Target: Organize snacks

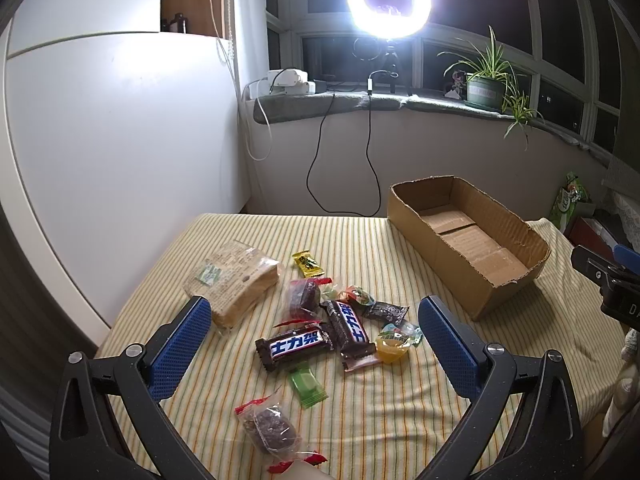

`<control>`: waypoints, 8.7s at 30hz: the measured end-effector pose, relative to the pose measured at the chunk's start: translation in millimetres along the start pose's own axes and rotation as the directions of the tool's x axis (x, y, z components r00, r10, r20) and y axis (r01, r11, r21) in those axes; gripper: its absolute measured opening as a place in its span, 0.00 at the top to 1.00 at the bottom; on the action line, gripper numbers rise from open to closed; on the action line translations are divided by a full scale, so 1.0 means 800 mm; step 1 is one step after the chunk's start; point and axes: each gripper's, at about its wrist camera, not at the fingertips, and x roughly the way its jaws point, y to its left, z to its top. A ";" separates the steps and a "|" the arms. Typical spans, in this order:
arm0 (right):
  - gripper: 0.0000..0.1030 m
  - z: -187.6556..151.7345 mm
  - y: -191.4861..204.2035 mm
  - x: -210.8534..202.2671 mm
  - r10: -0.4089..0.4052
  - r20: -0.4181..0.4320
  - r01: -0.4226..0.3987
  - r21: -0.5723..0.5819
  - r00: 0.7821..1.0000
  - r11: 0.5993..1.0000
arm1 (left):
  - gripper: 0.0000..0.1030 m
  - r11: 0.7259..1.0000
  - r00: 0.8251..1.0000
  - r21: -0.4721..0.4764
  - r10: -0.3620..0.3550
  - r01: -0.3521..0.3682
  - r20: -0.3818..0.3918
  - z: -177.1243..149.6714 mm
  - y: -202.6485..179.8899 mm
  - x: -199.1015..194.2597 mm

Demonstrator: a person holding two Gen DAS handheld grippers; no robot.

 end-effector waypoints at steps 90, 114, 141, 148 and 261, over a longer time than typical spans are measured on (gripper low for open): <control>0.37 -0.076 0.164 0.172 0.401 -0.431 -0.466 -0.053 0.809 0.883 | 0.25 0.950 0.921 -0.299 -0.191 0.086 -0.341 -0.115 0.082 0.057; 0.69 -0.075 0.162 0.172 0.376 -0.435 -0.459 -0.100 0.818 0.883 | 0.67 0.979 0.940 -0.195 -0.117 0.056 -0.320 -0.115 0.074 0.074; 0.73 -0.024 0.114 0.120 0.418 -0.298 -0.463 -0.097 0.858 0.881 | 0.69 0.978 0.964 -0.154 -0.170 0.140 -0.205 -0.049 0.054 0.065; 0.73 0.004 0.080 0.124 0.391 -0.247 -0.422 -0.086 0.887 0.903 | 0.69 0.978 0.967 -0.085 -0.204 0.193 -0.154 -0.004 0.014 0.085; 0.49 -0.073 0.208 0.157 0.457 -0.533 -0.696 -0.447 0.712 0.562 | 0.66 0.958 0.902 -0.118 -0.284 0.260 -0.326 -0.097 0.050 0.100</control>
